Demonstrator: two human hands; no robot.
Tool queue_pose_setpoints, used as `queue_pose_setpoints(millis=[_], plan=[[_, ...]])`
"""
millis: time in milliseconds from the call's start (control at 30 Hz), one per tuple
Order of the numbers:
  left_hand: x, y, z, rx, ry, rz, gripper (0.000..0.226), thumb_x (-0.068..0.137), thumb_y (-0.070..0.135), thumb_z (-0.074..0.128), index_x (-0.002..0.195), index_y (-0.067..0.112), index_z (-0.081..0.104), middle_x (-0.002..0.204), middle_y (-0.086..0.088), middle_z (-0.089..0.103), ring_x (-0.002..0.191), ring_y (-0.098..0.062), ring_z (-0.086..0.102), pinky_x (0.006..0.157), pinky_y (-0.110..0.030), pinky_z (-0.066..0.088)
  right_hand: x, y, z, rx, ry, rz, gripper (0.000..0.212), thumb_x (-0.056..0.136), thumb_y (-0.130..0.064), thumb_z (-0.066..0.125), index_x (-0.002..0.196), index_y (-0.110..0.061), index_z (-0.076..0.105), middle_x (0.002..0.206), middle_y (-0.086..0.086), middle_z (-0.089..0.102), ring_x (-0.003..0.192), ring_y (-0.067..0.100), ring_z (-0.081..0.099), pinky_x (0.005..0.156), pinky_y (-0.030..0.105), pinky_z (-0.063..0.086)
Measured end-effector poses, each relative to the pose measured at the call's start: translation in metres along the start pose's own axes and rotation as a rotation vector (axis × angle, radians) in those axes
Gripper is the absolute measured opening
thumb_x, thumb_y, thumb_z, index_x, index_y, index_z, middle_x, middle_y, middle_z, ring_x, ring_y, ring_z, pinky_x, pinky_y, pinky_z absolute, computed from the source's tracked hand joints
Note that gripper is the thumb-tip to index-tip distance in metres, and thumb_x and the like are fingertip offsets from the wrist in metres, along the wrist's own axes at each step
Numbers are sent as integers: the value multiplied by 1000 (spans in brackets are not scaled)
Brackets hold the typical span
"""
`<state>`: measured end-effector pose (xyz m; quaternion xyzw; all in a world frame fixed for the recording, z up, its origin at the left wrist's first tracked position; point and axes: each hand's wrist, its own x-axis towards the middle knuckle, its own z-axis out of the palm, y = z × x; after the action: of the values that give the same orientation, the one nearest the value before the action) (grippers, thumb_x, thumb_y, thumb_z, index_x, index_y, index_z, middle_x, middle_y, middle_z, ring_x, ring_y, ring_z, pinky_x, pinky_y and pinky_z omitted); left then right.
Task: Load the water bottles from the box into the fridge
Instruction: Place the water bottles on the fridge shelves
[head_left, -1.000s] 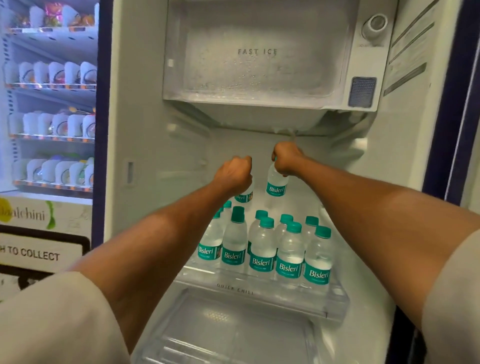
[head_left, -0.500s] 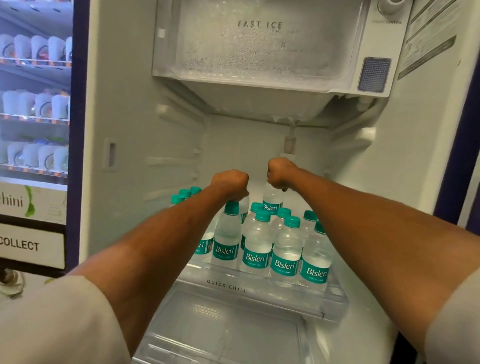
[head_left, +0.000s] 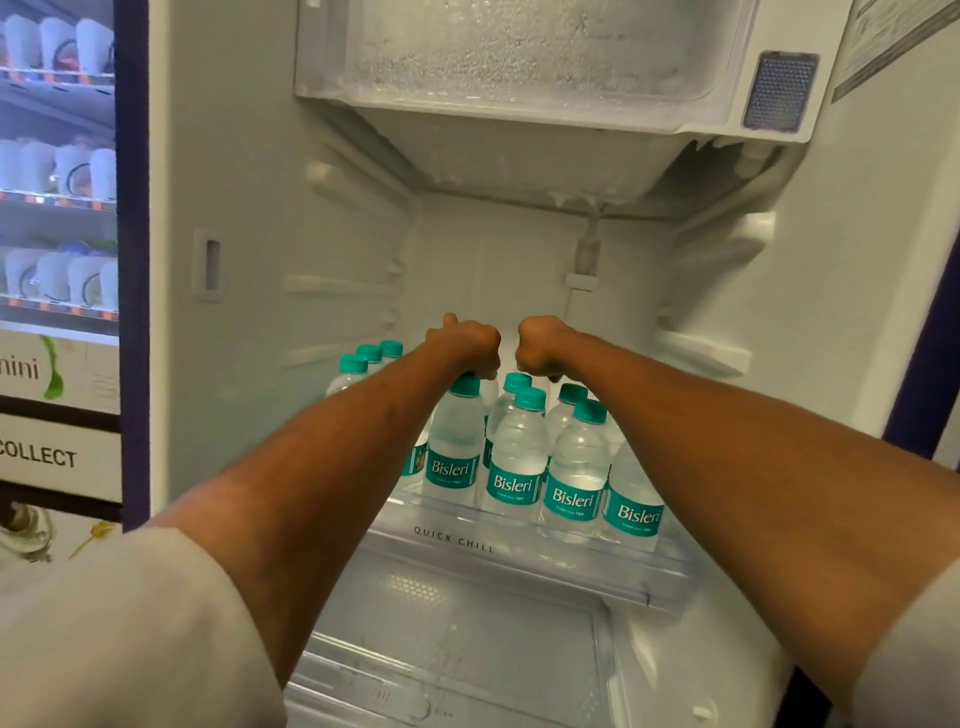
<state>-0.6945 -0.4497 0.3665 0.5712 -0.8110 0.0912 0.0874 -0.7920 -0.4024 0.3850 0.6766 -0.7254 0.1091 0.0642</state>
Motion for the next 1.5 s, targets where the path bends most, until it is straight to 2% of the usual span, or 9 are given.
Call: queue_pose_setpoints(millis=[233, 400, 667, 867, 1133, 1267, 1333, 1433, 1500], plan=[[-7, 3, -2, 36, -9, -26, 44, 91, 40, 61, 128, 19, 50, 134, -9, 50, 132, -32, 34, 108, -54, 25, 1, -4, 9, -16, -24, -15, 28, 94, -13, 57, 119, -2, 53, 96, 12, 52, 64, 18, 50, 74, 27, 51], [-6, 1, -1, 26, -12, -4, 44, 91, 40, 61, 129, 20, 50, 133, -9, 51, 131, -32, 35, 109, -55, 25, 1, -7, 9, 17, -64, -22, 28, 95, -14, 56, 120, -2, 54, 100, 14, 56, 79, 22, 60, 72, 28, 52], [0, -3, 0, 45, -40, 0, 41, 90, 42, 61, 124, 21, 54, 124, -7, 56, 119, -28, 43, 107, -53, 28, 2, -2, 12, 48, -95, 12, 26, 100, -22, 47, 117, -3, 53, 99, 13, 57, 70, 17, 56, 68, 26, 47], [5, -5, 3, 23, -31, -3, 43, 90, 43, 61, 125, 19, 55, 122, -6, 58, 99, -22, 42, 105, -49, 32, 2, -2, 12, 54, -119, 27, 25, 101, -25, 45, 110, -3, 51, 97, 13, 56, 64, 17, 55, 63, 25, 49], [-1, -10, -4, -64, -43, 0, 48, 93, 50, 51, 123, 14, 57, 118, -6, 63, 98, -21, 54, 102, -45, 42, 3, -1, 12, 95, -193, 20, 32, 100, -25, 44, 121, -1, 51, 103, 15, 57, 69, 20, 55, 65, 29, 49], [-28, -22, -21, -167, 50, 63, 47, 97, 46, 44, 127, 12, 58, 123, -6, 62, 105, -22, 58, 90, -32, 43, 1, -2, 11, 88, -167, 9, 40, 100, -36, 45, 120, -2, 53, 104, 13, 58, 78, 21, 58, 72, 29, 51], [-45, -32, -28, -211, 75, 85, 45, 99, 42, 45, 129, 12, 57, 127, -7, 60, 108, -23, 57, 87, -30, 43, -4, -4, 9, 60, -130, -2, 42, 101, -39, 41, 118, -2, 53, 100, 11, 56, 75, 20, 56, 77, 30, 51], [-69, -49, -35, -268, 77, 105, 41, 98, 38, 49, 129, 12, 57, 129, -8, 59, 111, -25, 56, 86, -29, 44, -12, -5, 6, -6, 3, -13, 44, 101, -40, 37, 112, -3, 57, 92, 9, 54, 77, 18, 52, 82, 31, 47], [-82, -59, -37, -288, 88, 123, 39, 96, 38, 53, 125, 13, 59, 126, -9, 61, 109, -24, 58, 90, -32, 47, -19, -6, 3, -32, 136, 2, 40, 101, -40, 39, 107, -5, 59, 83, 6, 54, 78, 19, 52, 76, 32, 46]])
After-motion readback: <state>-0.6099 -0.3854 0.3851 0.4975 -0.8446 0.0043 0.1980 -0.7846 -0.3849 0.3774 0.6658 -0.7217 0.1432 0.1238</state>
